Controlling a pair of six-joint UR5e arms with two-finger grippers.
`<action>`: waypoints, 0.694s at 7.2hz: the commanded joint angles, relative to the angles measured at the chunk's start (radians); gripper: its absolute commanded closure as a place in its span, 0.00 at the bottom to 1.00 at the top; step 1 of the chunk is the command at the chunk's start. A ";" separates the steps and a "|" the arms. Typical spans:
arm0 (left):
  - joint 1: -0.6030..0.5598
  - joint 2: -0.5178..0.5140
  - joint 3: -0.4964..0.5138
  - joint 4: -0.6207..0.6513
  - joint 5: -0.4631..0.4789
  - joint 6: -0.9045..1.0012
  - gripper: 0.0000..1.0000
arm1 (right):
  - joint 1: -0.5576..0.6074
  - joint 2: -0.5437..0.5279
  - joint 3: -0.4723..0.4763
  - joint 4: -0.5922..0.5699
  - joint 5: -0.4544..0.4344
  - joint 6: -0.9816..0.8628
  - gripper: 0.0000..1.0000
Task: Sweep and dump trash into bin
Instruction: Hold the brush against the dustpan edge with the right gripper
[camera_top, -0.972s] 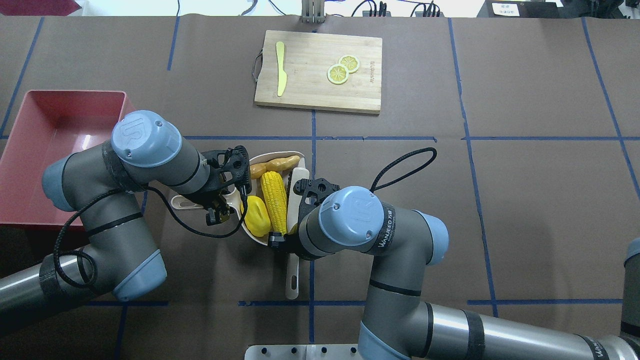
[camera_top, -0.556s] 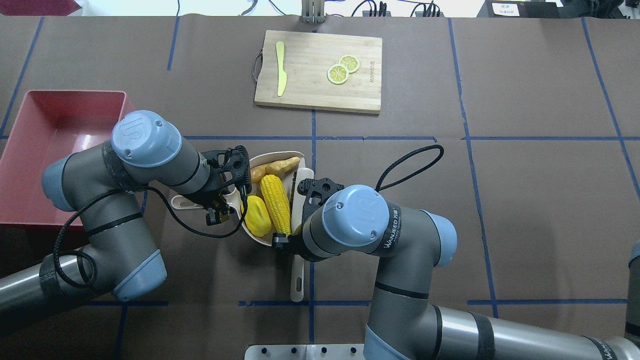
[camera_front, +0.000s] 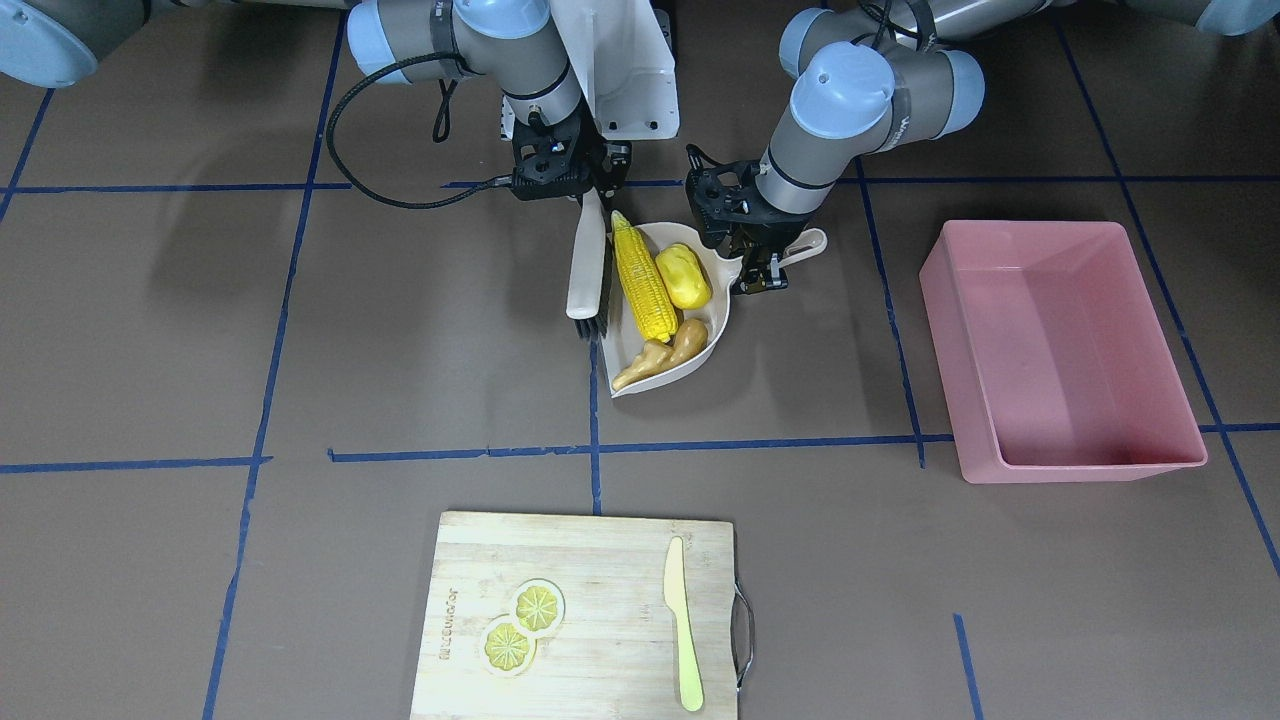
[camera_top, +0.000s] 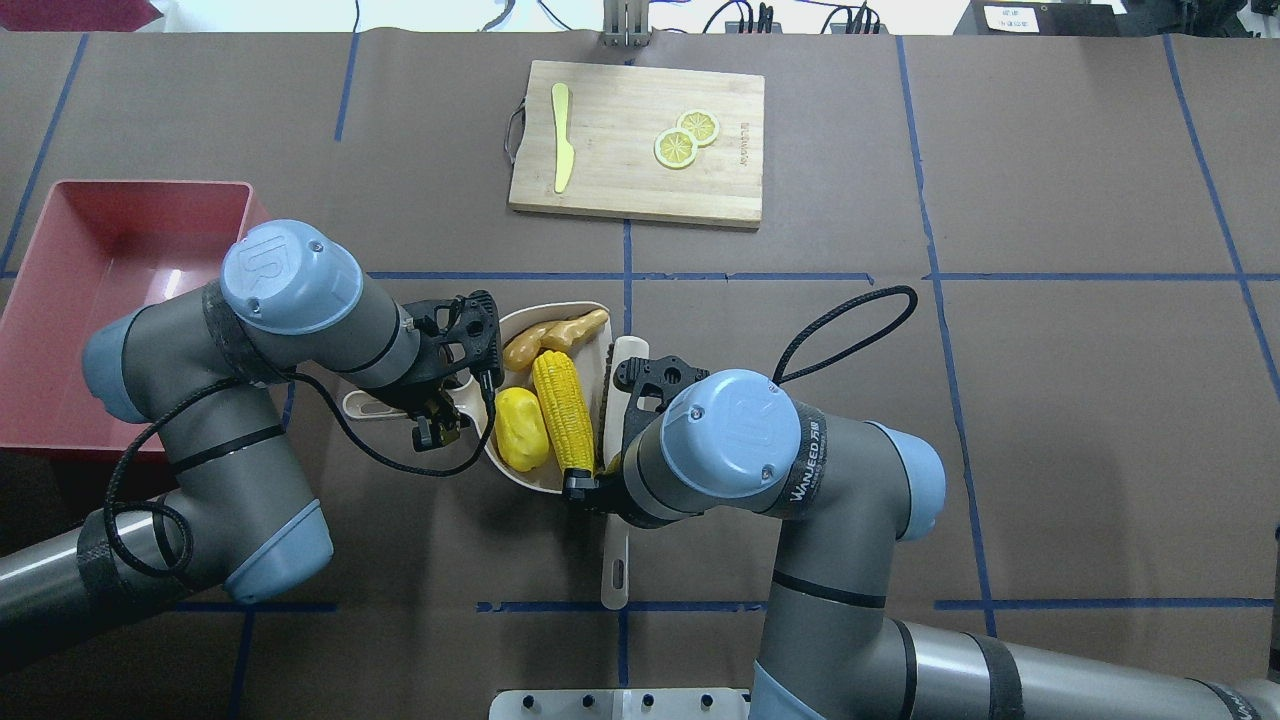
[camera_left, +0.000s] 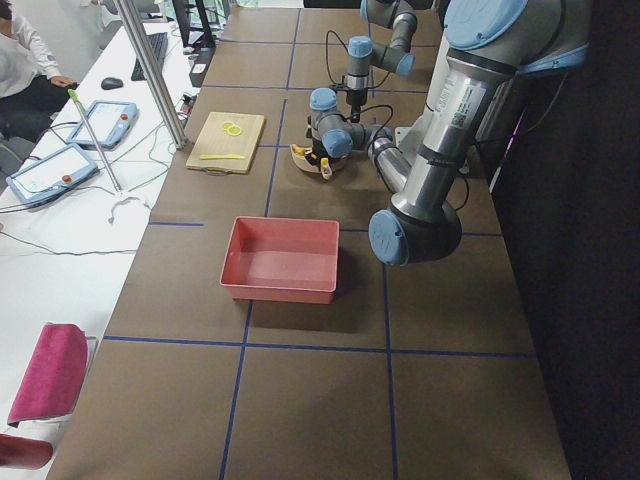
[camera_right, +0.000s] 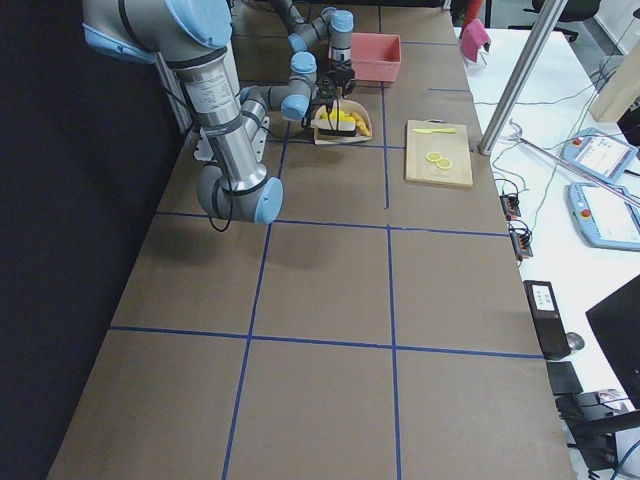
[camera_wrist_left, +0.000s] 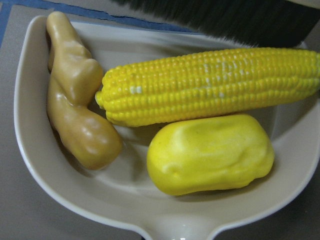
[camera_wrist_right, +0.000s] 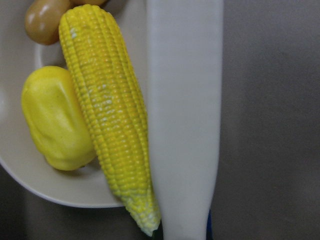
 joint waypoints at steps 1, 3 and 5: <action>-0.001 0.001 0.001 0.001 0.000 0.000 1.00 | 0.000 -0.002 0.003 -0.019 -0.003 -0.002 1.00; -0.001 0.001 0.002 -0.001 0.000 0.001 1.00 | 0.005 0.000 0.073 -0.141 0.000 -0.016 1.00; -0.003 0.001 0.002 -0.013 0.000 0.000 1.00 | 0.015 -0.003 0.114 -0.274 0.007 -0.087 1.00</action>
